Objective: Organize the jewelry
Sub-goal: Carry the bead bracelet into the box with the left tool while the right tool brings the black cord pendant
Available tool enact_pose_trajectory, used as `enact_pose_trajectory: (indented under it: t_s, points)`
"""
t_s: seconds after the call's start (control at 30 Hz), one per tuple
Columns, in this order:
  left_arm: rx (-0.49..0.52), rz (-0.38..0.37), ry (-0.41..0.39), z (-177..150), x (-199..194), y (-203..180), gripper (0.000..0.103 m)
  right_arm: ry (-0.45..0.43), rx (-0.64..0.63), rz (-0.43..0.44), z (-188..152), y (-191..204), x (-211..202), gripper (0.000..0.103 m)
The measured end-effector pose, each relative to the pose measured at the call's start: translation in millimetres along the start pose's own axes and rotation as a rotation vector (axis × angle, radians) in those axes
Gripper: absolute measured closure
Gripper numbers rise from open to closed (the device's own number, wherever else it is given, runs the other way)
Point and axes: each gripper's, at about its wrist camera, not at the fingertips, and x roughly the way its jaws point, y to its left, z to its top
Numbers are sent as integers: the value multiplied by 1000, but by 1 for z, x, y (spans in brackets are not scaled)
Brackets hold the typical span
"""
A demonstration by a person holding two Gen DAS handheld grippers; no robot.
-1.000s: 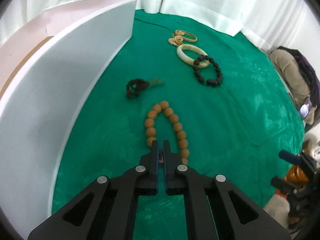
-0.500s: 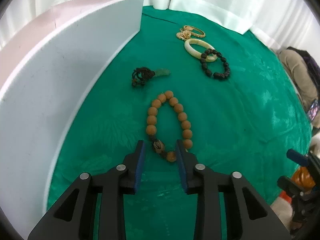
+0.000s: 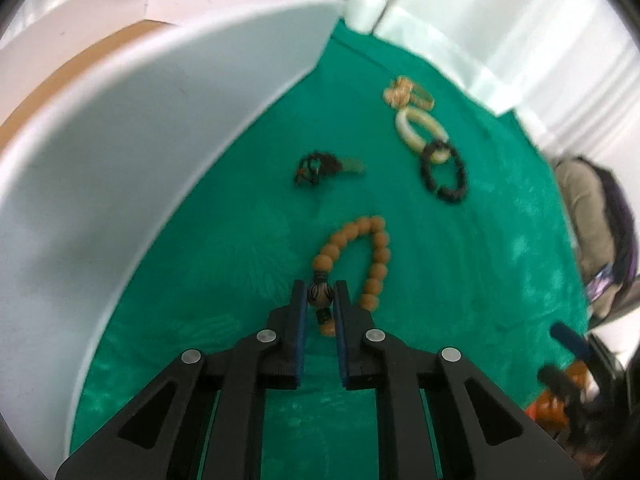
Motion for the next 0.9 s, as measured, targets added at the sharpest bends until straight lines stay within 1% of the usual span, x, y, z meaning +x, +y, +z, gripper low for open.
enact_pose_trajectory:
  t_s: [0.07, 0.13, 0.2, 0.27, 0.37, 0.47, 0.53, 0.57, 0.6, 0.63, 0.67, 0.7, 0.77, 0.9]
  points:
    - [-11, -26, -27, 1, -15, 0, 93, -16, 3, 45, 25, -4, 0, 31]
    - [-5, -38, -57, 0, -31, -3, 93, -18, -6, 91, 56, -3, 9, 31]
    - [-4, -47, -82, -2, -45, -5, 93, 5, -71, 118, 85, 7, 30, 31]
    - [-9, -55, -94, -4, -54, -5, 93, 51, -154, 160, 109, 24, 62, 31]
    - [-29, -55, -101, -6, -60, 1, 93, 104, -282, 227, 129, 59, 111, 31]
    - [-56, -58, -105, -7, -64, 11, 93, 143, -417, 233, 135, 94, 149, 31]
    - [-64, -61, -111, -8, -68, 15, 93, 127, -454, 226, 138, 107, 165, 31]
    - [-67, -63, -113, -7, -70, 16, 93, 125, -453, 228, 140, 109, 170, 35]
    - [-68, -64, -116, -7, -72, 17, 93, 132, -443, 235, 142, 109, 174, 63]
    - [-70, -65, -118, -7, -76, 19, 93, 147, -428, 245, 143, 108, 177, 84]
    - [-61, -71, -120, -7, -80, 20, 93, 154, -405, 244, 145, 104, 177, 90]
    - [-63, -77, -127, -7, -85, 20, 93, 143, -379, 247, 148, 100, 172, 90]
    - [-64, -86, -142, -5, -97, 19, 93, 119, -313, 289, 155, 87, 153, 90]
    - [-67, -140, -181, 2, -131, 16, 93, 82, -223, 342, 176, 73, 107, 90]
